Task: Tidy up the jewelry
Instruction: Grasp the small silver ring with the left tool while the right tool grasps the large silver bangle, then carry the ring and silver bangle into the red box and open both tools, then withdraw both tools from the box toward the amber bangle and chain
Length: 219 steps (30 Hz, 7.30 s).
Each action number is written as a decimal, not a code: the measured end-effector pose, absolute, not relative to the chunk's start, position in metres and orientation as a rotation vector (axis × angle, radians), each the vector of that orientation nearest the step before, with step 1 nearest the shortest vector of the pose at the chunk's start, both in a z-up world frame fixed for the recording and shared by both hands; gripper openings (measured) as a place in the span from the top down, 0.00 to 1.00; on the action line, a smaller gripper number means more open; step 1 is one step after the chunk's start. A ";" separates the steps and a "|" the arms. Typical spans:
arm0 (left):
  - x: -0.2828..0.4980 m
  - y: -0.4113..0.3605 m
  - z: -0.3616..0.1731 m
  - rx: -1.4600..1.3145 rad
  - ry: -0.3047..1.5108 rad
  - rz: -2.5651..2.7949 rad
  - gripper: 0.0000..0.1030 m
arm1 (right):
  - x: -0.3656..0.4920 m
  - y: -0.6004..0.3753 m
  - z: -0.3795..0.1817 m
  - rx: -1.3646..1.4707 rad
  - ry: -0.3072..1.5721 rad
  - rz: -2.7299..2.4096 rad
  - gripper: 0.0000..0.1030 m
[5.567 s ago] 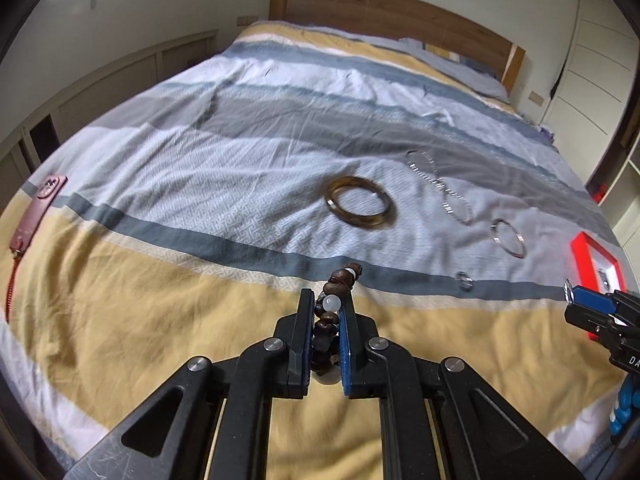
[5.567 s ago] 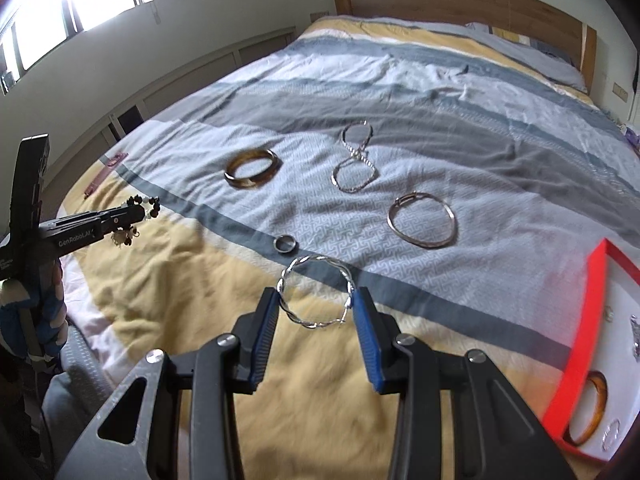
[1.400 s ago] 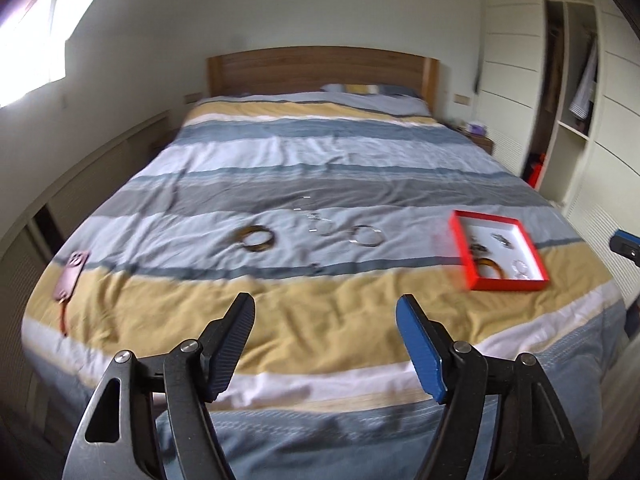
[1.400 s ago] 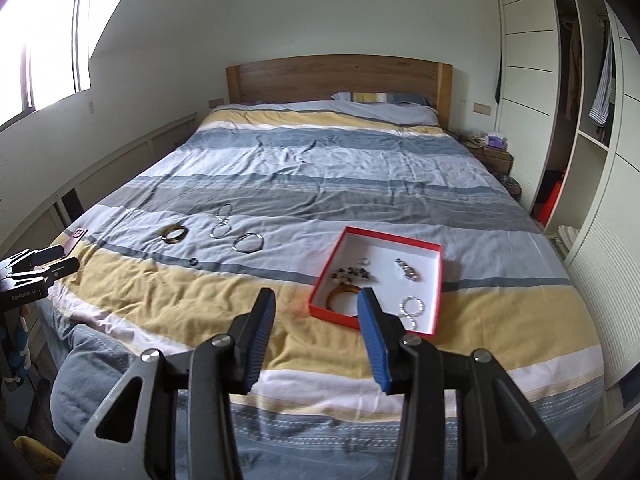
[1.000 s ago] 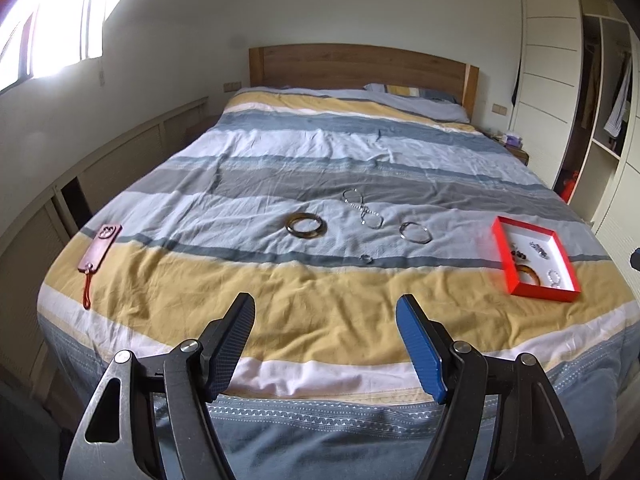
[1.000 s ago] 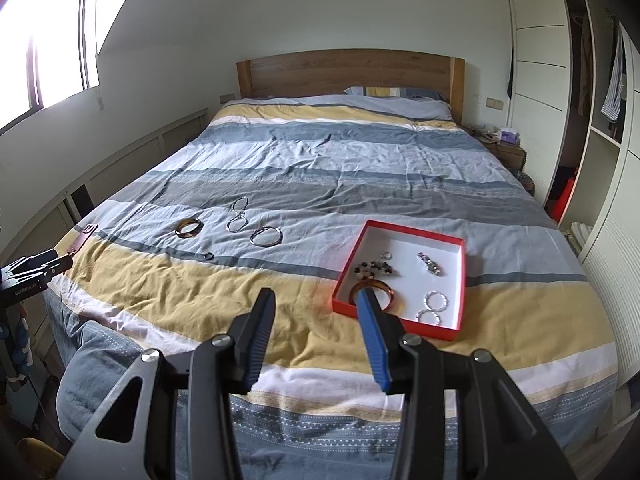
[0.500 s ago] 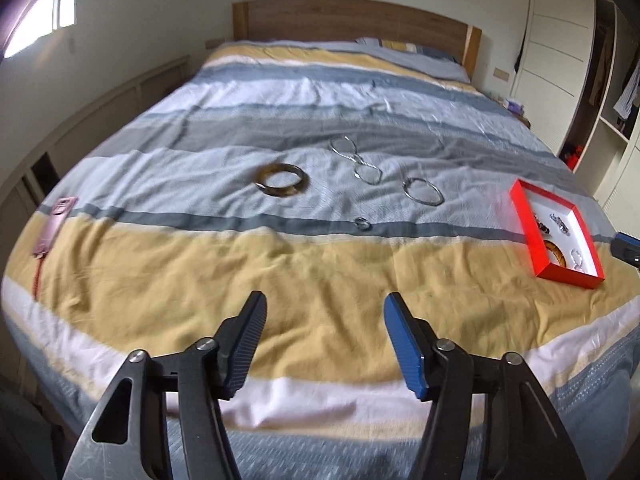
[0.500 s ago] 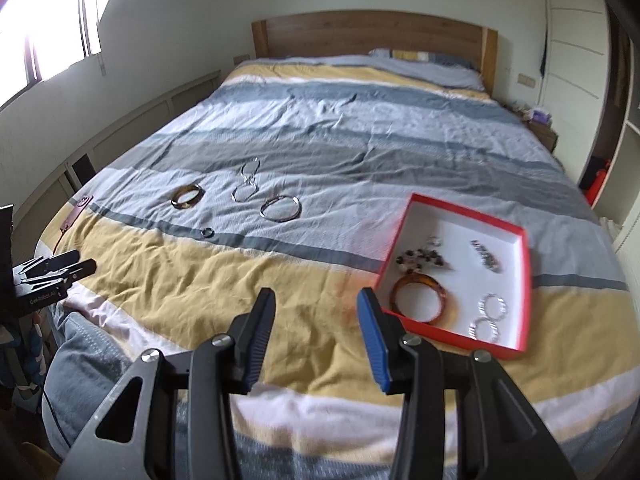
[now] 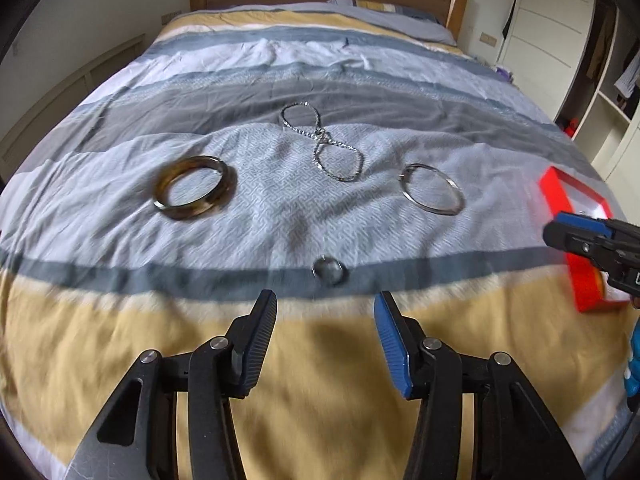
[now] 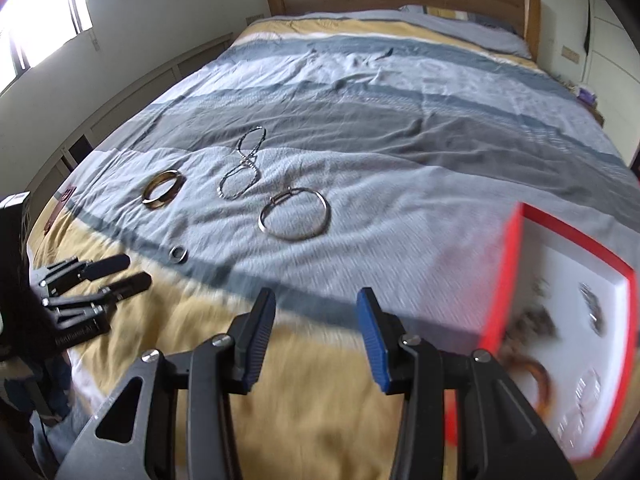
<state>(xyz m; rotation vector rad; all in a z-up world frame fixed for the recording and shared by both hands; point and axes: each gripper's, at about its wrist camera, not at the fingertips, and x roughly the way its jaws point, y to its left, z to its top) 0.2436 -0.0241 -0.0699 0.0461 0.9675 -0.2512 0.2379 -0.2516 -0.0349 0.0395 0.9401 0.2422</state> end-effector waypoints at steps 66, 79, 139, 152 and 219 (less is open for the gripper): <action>0.137 -0.107 0.010 0.088 0.802 -0.525 0.81 | 0.154 -0.313 0.054 -0.130 0.716 -0.010 0.96; 0.141 -0.257 0.004 0.200 0.820 -0.751 0.81 | 0.130 -0.429 0.030 -0.103 0.758 -0.132 0.96; 0.141 -0.293 -0.010 0.234 0.888 -0.682 0.54 | 0.103 -0.512 0.020 0.164 0.814 -0.216 0.73; 0.087 -0.202 0.035 0.187 0.834 -0.579 0.38 | 0.038 -0.460 0.063 0.223 0.732 -0.200 0.71; 0.060 0.028 0.035 -0.018 0.722 -0.002 0.17 | 0.046 -0.250 0.002 0.046 0.941 0.098 0.60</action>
